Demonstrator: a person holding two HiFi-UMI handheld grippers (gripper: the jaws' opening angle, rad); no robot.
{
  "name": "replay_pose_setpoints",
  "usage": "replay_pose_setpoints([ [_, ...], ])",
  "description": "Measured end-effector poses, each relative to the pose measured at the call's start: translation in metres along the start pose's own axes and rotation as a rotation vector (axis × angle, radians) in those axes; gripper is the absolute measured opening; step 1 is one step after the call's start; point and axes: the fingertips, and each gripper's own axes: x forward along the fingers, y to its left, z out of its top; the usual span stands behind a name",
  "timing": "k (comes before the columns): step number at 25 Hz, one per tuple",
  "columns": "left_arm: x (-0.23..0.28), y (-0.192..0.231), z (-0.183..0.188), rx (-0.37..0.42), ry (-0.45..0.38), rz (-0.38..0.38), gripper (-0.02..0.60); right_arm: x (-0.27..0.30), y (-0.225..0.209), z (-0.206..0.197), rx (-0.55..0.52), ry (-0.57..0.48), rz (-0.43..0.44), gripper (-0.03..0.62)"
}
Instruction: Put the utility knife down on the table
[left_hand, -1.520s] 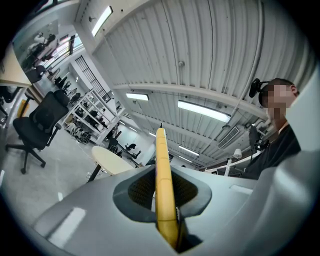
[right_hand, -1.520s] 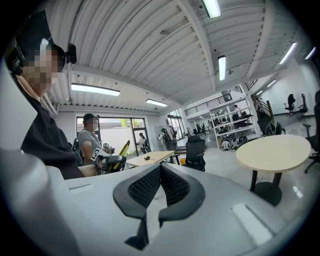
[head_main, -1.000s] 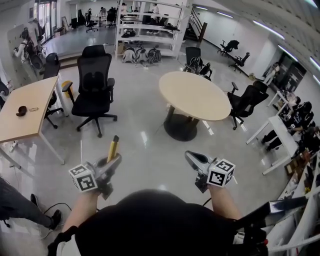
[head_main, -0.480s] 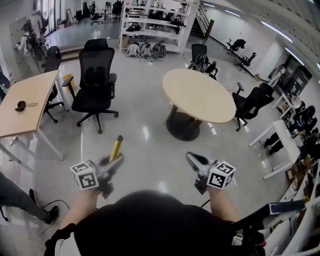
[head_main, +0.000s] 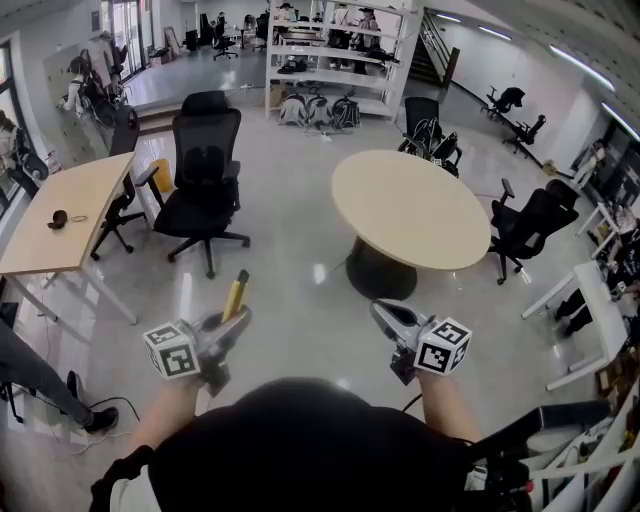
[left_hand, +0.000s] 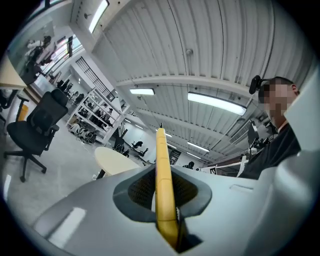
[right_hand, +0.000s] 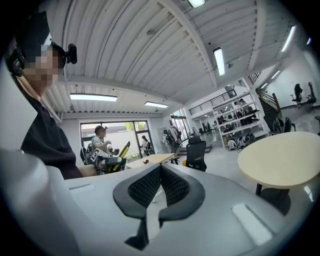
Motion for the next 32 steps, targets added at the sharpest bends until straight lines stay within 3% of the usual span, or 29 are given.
replay_pose_setpoints([
  [10, 0.129, -0.031, -0.038, 0.023, 0.051, 0.005, 0.049, -0.079, -0.112, -0.001, 0.064, -0.031, 0.011, 0.015],
  [18, 0.161, -0.016, -0.039, 0.003, 0.086, 0.002, 0.049, -0.082, -0.139, -0.001, 0.094, -0.023, -0.009, 0.015],
  [24, 0.176, 0.031, -0.022, -0.026, 0.079, -0.08, 0.051, -0.048, -0.151, 0.016, 0.058, -0.01, -0.072, 0.015],
  [32, 0.174, 0.138, 0.062, -0.008, 0.058, -0.152, 0.051, 0.061, -0.17, 0.06, 0.022, -0.043, -0.14, 0.015],
])
